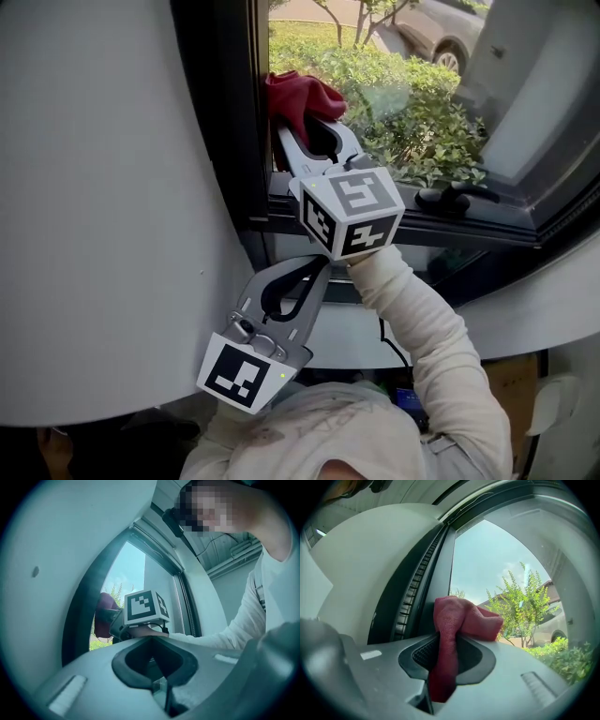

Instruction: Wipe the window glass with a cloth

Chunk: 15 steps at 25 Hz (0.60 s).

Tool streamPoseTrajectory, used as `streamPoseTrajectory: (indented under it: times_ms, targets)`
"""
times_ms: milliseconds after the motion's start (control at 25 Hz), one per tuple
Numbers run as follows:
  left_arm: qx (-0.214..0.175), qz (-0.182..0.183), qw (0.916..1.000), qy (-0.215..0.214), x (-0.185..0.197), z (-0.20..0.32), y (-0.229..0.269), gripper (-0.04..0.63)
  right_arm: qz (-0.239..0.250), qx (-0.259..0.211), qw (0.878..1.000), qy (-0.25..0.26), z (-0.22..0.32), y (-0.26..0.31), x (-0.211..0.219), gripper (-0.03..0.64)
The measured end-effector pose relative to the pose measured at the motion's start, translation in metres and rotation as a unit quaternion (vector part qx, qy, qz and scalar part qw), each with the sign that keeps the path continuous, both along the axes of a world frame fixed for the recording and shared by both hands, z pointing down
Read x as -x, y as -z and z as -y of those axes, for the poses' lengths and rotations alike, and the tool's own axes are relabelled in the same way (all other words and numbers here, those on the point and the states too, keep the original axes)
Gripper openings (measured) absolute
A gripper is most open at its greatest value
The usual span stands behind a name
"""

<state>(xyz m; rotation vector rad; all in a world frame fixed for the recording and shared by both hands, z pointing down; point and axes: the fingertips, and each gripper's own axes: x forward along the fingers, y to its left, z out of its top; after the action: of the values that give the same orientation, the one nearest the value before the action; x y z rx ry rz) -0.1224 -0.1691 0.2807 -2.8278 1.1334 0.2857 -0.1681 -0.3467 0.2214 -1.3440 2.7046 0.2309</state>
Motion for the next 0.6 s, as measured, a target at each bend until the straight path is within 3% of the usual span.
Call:
streamPoseTrajectory:
  times_ms: [280, 600]
  targets:
    - [0.001, 0.004, 1.0, 0.007, -0.009, -0.009, 0.002, 0.0, -0.004, 0.008, 1.0, -0.002, -0.003, -0.007, -0.02, 0.101]
    - [-0.003, 0.007, 1.0, -0.001, -0.036, -0.017, 0.005, 0.0, -0.001, 0.016, 0.999, -0.035, -0.007, -0.015, -0.082, 0.101]
